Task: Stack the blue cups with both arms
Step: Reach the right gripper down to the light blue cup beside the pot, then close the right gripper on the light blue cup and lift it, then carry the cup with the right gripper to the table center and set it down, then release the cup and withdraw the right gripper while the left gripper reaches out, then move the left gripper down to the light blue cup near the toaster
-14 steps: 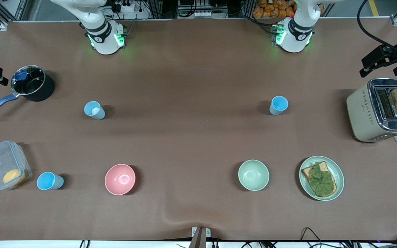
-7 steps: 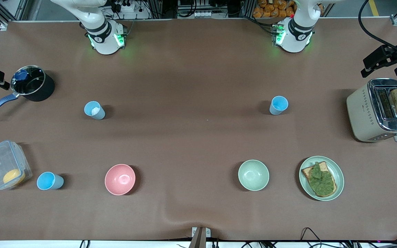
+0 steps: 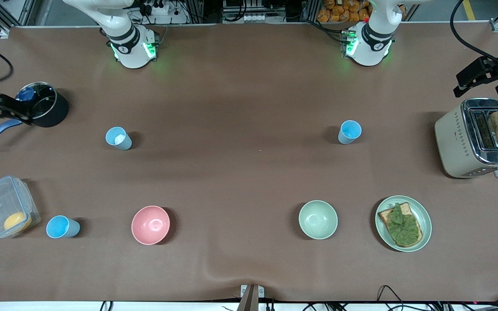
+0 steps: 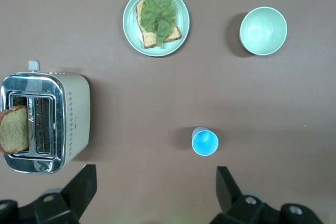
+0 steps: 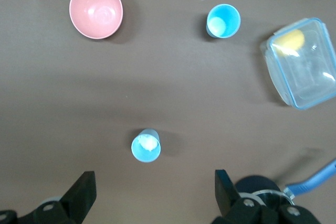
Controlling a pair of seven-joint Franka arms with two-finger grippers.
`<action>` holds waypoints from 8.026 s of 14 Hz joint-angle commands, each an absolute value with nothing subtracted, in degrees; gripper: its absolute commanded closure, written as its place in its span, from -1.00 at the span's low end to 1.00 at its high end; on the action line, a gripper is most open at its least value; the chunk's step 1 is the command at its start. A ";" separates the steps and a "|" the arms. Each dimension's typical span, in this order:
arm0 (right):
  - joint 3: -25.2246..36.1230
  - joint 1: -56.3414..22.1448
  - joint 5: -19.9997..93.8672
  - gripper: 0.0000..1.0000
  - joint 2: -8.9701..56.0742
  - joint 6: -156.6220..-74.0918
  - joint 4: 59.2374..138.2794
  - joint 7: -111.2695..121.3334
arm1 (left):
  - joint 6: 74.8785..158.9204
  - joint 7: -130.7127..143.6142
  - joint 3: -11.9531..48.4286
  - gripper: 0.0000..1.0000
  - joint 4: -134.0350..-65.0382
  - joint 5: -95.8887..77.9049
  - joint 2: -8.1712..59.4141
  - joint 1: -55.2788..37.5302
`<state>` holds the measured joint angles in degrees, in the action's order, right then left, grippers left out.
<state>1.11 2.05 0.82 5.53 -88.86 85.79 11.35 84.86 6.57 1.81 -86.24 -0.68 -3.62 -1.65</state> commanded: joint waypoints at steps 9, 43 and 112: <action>1.14 -3.85 0.97 -1.00 1.33 -111.76 117.47 2.58 | 84.29 7.29 2.37 -1.00 -85.61 -1.32 -4.04 -1.49; 0.97 -17.19 0.27 1.00 7.99 -123.35 122.83 -20.71 | 84.29 7.38 2.02 -1.00 -85.61 -1.85 -5.45 -1.49; 3.08 -1.15 -0.53 -1.00 0.09 -89.47 86.31 -5.27 | 105.62 11.05 8.33 -1.00 -112.66 -2.55 -3.43 -5.80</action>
